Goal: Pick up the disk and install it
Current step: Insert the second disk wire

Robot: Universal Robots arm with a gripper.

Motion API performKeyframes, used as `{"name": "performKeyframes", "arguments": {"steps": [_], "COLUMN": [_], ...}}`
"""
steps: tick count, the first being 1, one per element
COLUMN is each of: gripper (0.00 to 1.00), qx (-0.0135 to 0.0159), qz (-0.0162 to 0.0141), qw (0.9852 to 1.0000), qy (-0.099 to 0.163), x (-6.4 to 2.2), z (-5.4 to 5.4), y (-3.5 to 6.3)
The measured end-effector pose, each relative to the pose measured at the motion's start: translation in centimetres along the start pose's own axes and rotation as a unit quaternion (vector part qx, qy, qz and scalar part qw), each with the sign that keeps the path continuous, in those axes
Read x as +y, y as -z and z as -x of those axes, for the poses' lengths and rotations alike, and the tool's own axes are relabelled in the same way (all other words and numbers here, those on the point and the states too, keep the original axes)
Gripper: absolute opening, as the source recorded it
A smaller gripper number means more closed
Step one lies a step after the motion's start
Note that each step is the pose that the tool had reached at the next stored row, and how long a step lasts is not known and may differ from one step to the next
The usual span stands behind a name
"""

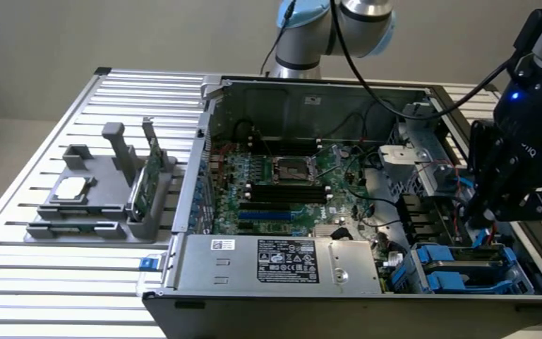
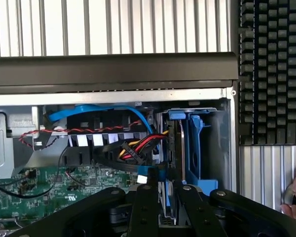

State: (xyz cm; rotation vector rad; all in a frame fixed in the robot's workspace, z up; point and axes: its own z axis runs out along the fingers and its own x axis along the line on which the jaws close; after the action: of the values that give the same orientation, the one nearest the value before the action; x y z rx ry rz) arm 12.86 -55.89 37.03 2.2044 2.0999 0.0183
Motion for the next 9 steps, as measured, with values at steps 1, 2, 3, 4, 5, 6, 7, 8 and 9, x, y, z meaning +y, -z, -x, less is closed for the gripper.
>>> {"name": "performKeyframes", "arguments": {"steps": [1,2,3,4,5,6,7,8,9], "gripper": [0.22,0.16,0.16,0.16,0.16,0.16,0.16,0.16,0.16], "qx": [-0.0003,-0.0005,-0.0007,-0.0008,-0.0008,-0.0007,-0.0007,-0.0007,-0.0007], "qz": [0.0,0.0,0.0,0.0,0.0,0.0,0.0,0.0001,0.0], "qw": [1.0,1.0,1.0,1.0,1.0,1.0,1.0,1.0,1.0], "qy": [0.0,0.0,0.0,0.0,0.0,0.0,0.0,0.0,0.0], "x": [0.01,0.01,0.01,0.01,0.01,0.01,0.0,0.0,-0.01], "z": [-0.01,-0.02,-0.04,-0.04,-0.04,-0.05,-0.05,-0.05,-0.04], "y": [-0.06,-0.12,-0.18,-0.22,-0.26,-0.31,-0.37,-0.45,-0.54]}}
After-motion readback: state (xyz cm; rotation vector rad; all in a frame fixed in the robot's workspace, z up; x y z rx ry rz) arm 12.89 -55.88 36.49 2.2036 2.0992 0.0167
